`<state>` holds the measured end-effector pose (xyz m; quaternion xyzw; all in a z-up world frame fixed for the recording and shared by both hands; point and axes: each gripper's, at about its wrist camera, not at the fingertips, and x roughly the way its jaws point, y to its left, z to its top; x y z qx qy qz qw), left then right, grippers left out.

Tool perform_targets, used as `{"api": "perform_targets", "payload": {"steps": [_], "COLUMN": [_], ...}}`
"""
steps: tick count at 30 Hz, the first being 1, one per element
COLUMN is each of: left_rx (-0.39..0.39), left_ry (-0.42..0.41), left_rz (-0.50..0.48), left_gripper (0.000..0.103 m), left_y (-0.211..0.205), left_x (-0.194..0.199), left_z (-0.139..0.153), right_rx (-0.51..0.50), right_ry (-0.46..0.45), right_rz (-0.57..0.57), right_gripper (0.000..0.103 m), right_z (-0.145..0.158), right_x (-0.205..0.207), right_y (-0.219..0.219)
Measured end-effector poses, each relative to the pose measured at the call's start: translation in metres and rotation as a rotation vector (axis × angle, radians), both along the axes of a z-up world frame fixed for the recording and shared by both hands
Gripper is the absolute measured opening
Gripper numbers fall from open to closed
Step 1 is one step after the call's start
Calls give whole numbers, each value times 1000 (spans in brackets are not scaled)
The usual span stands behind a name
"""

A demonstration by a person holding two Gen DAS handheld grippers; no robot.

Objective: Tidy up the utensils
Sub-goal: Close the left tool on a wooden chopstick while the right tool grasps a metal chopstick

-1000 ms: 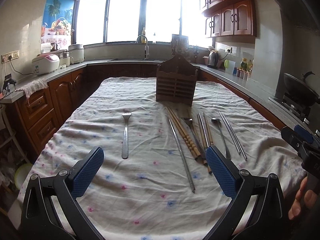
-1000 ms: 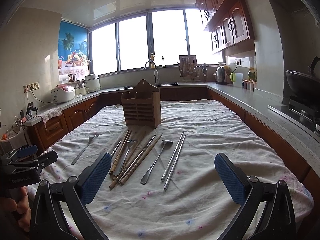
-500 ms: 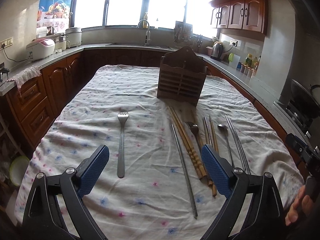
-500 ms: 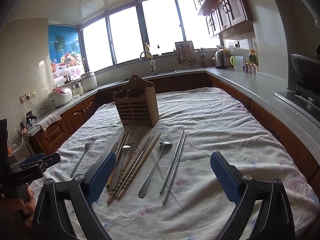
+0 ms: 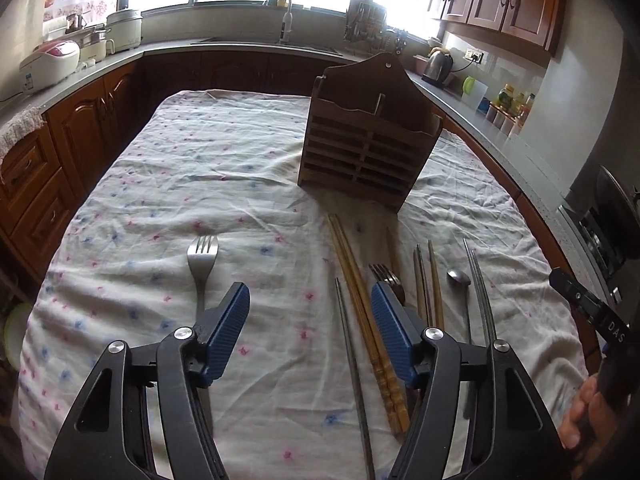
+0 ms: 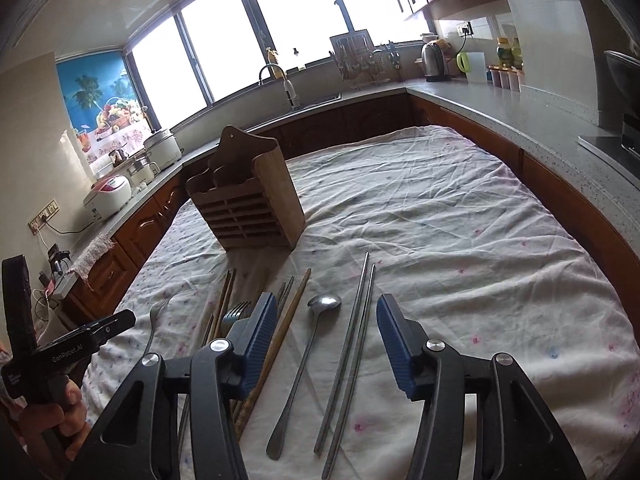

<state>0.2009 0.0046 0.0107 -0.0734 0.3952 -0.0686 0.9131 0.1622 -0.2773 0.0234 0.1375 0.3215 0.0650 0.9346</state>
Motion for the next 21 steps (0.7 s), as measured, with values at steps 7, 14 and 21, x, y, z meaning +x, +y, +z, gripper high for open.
{"api": "perform_targets", "payload": {"steps": [7, 14, 21], "left_rx": [11, 18, 7], "left_ry": [87, 155, 210], "left_rz": [-35, -57, -74], "left_gripper": [55, 50, 41], "left_y": [-12, -20, -26], "left_x": [52, 93, 120], "left_z": [-14, -29, -46], "right_rx": [16, 17, -4], "right_ry": [85, 171, 256], "right_rz": [13, 35, 41], "right_gripper": [35, 29, 24], "right_z": [-12, -32, -54], "right_x": [51, 90, 117], "right_y": [-4, 0, 1]}}
